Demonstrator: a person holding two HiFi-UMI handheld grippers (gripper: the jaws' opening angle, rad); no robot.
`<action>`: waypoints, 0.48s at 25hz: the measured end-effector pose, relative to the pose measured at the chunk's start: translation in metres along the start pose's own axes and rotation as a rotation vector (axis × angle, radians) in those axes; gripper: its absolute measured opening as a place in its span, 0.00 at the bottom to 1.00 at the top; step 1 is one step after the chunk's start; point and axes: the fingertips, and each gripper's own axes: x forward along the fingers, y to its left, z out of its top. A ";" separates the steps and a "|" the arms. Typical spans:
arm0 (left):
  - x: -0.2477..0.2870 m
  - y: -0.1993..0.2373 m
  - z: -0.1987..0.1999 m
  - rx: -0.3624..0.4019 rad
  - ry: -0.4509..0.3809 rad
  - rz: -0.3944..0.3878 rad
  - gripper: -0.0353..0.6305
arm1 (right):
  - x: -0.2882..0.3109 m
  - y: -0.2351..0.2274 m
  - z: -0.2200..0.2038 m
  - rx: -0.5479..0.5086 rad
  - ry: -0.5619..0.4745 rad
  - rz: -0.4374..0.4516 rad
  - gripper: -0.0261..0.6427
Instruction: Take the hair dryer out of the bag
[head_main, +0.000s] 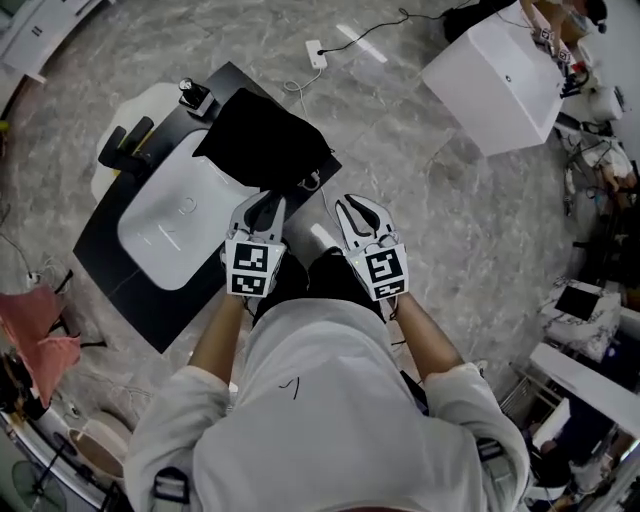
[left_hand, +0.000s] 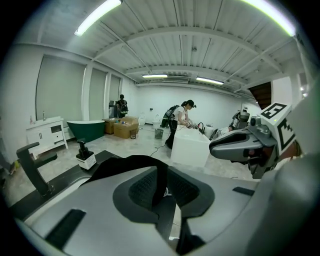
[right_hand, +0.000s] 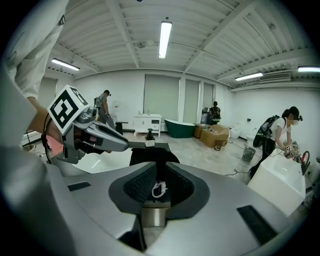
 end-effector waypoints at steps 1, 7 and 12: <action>0.005 0.002 -0.002 0.000 0.013 0.011 0.17 | 0.007 -0.005 -0.002 -0.003 0.005 0.015 0.12; 0.013 -0.001 -0.007 -0.003 0.105 0.132 0.17 | 0.037 -0.013 -0.014 0.002 0.019 0.189 0.12; 0.029 -0.013 -0.019 0.044 0.196 0.209 0.17 | 0.052 -0.035 -0.028 -0.020 0.019 0.272 0.12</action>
